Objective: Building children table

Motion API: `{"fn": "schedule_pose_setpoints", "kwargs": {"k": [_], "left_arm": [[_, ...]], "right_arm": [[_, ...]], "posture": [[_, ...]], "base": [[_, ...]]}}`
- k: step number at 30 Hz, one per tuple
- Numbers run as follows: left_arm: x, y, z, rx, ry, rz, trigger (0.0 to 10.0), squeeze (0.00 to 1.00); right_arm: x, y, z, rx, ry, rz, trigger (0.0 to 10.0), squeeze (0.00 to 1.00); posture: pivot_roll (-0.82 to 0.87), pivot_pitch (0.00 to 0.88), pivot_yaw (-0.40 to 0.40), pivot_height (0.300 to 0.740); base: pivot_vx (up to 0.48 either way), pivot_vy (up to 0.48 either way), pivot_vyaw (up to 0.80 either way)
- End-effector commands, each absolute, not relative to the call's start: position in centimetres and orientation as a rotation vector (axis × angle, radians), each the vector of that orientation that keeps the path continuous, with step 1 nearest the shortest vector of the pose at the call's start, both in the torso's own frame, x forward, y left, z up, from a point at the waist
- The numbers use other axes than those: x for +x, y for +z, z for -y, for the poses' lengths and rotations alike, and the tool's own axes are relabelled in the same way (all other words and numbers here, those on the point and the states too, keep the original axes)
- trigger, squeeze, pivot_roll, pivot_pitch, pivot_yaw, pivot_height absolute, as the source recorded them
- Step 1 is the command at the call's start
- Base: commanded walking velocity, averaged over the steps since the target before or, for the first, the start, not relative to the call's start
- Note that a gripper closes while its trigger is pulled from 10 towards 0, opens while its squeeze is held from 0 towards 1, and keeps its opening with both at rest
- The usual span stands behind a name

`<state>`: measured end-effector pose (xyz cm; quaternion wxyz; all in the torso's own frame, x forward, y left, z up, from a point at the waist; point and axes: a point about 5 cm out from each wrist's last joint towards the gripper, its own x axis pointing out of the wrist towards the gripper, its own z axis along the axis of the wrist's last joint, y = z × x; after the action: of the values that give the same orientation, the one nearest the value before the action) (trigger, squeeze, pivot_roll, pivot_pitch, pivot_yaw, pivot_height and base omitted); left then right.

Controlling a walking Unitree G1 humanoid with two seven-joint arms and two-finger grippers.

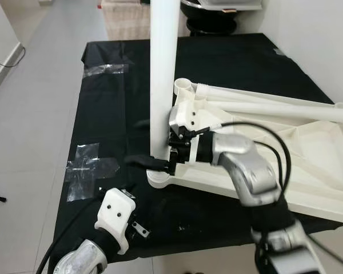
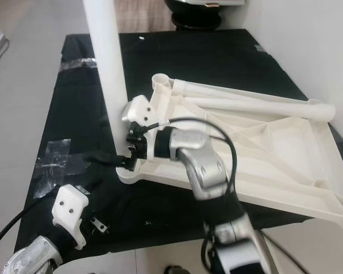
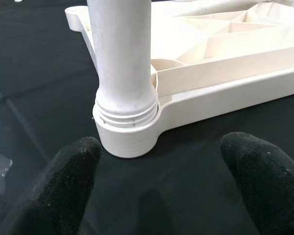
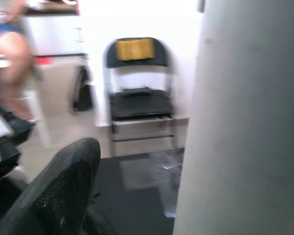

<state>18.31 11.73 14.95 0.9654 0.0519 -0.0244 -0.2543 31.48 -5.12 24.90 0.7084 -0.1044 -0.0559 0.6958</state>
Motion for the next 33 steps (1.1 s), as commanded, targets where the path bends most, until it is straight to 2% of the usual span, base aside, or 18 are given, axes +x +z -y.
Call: {"fn": "schedule_pose_setpoints", "kwargs": {"k": [1, 2, 3, 5, 6, 8, 9, 15, 20, 22, 23, 24, 25, 26, 27, 28, 30, 33], "left_arm": [[17.7, 15.0, -11.4, 0.098, -0.52, 0.038, 10.0, 0.0], [17.5, 15.0, -11.4, 0.098, -0.52, 0.036, 10.0, 0.0], [17.3, 15.1, -11.4, 0.098, -0.52, 0.034, 10.0, 0.0], [17.1, 15.1, -11.4, 0.1, -0.519, 0.032, 10.0, 0.0], [17.0, 15.1, -11.4, 0.102, -0.517, 0.029, 10.0, 0.0], [16.8, 15.1, -11.5, 0.103, -0.516, 0.028, 10.0, 0.0], [16.7, 15.1, -11.5, 0.105, -0.514, 0.027, 10.0, 0.0], [16.4, 15.2, -11.7, 0.109, -0.512, 0.019, 10.0, 0.0], [16.5, 15.1, -11.8, 0.109, -0.515, 0.014, 10.0, 0.0], [16.7, 15.0, -11.9, 0.108, -0.517, 0.013, 10.0, 0.0], [16.7, 15.0, -11.9, 0.108, -0.517, 0.013, 10.0, 0.0], [16.7, 15.0, -11.9, 0.107, -0.518, 0.013, 10.0, 0.0], [16.8, 14.9, -12.0, 0.106, -0.519, 0.014, 10.0, 0.0], [16.8, 14.9, -12.0, 0.106, -0.519, 0.014, 10.0, 0.0], [17.0, 14.9, -12.2, 0.106, -0.519, 0.014, 10.0, 0.0], [17.0, 14.9, -12.2, 0.106, -0.519, 0.014, 10.0, 0.0], [17.5, 14.9, -12.5, 0.105, -0.518, 0.015, 10.0, 0.0], [17.8, 14.9, -12.5, 0.105, -0.521, 0.017, 10.0, 0.0]], "right_arm": [[31.4, 24.4, 4.6, -0.258, 1.659, 0.092, 10.0, 0.0], [31.6, 24.5, 4.7, -0.254, 1.689, 0.078, 10.0, 0.0], [31.8, 24.6, 4.7, -0.249, 1.709, 0.069, 8.2, 0.0], [32.0, 24.8, 4.7, -0.234, 1.733, 0.062, 8.2, 0.0], [32.3, 24.9, 4.7, -0.225, 1.743, 0.057, 1.6, 0.0], [32.4, 25.0, 4.6, -0.221, 1.747, 0.056, 1.6, 0.0], [32.6, 25.0, 4.7, -0.22, 1.766, 0.053, 0.0, 0.0], [33.1, 24.6, 5.5, -0.228, 1.818, 0.036, 0.0, 0.0], [32.8, 23.7, 7.0, -0.228, 1.751, 0.037, 0.0, 0.0], [31.8, 22.7, 8.1, -0.179, 1.569, 0.063, 0.0, 0.0], [31.8, 22.7, 8.1, -0.179, 1.569, 0.063, 0.0, 0.0], [31.3, 22.0, 8.4, -0.124, 1.435, 0.05, 0.0, 0.0], [31.1, 20.5, 8.0, -0.091, 1.107, 0.023, 0.0, 0.0], [31.1, 20.5, 8.0, -0.091, 1.107, 0.023, 0.0, 0.0], [30.0, 18.1, 9.2, -0.117, 0.65, -0.066, 0.0, 0.0], [30.0, 18.1, 9.2, -0.117, 0.65, -0.066, 0.0, 0.0], [26.6, 16.0, 9.5, -0.121, 0.386, -0.168, 0.0, 0.0], [26.0, 15.6, 8.8, -0.121, 0.417, -0.176, 0.0, 0.0]], "posture": [[0.1, 0.211, -0.093, 0.74], [0.13, 0.224, -0.098, 0.74], [0.13, 0.224, -0.098, 0.74], [0.14, 0.231, -0.097, 0.74], [0.14, 0.234, -0.096, 0.74], [0.14, 0.237, -0.095, 0.74], [0.15, 0.243, -0.093, 0.74], [0.14, 0.248, -0.083, 0.74], [0.12, 0.242, -0.081, 0.74], [0.08, 0.234, -0.083, 0.74], [0.08, 0.234, -0.083, 0.74], [0.08, 0.232, -0.085, 0.74], [0.07, 0.229, -0.083, 0.74], [0.07, 0.229, -0.083, 0.74], [0.05, 0.229, -0.071, 0.74], [0.05, 0.229, -0.071, 0.74], [0.04, 0.223, -0.056, 0.74], [0.03, 0.219, -0.051, 0.74]], "base": [[0.0, 0.0, 0.0], [0.0, 0.0, 0.0], [0.0, 0.0, 0.0], [0.0, 0.0, 0.0], [0.0, 0.0, 0.0], [0.0, 0.0, 0.0], [0.0, 0.0, 0.0], [0.0, 0.0, 0.0], [0.0, 0.0, 0.0], [0.0, 0.0, 0.0], [0.0, 0.0, 0.0], [0.0, 0.0, 0.0], [0.0, 0.0, 0.0], [0.0, 0.0, 0.0], [0.0, 0.0, 0.0], [0.0, 0.0, 0.0], [0.0, 0.0, 0.0], [0.0, 0.0, 0.0]]}}
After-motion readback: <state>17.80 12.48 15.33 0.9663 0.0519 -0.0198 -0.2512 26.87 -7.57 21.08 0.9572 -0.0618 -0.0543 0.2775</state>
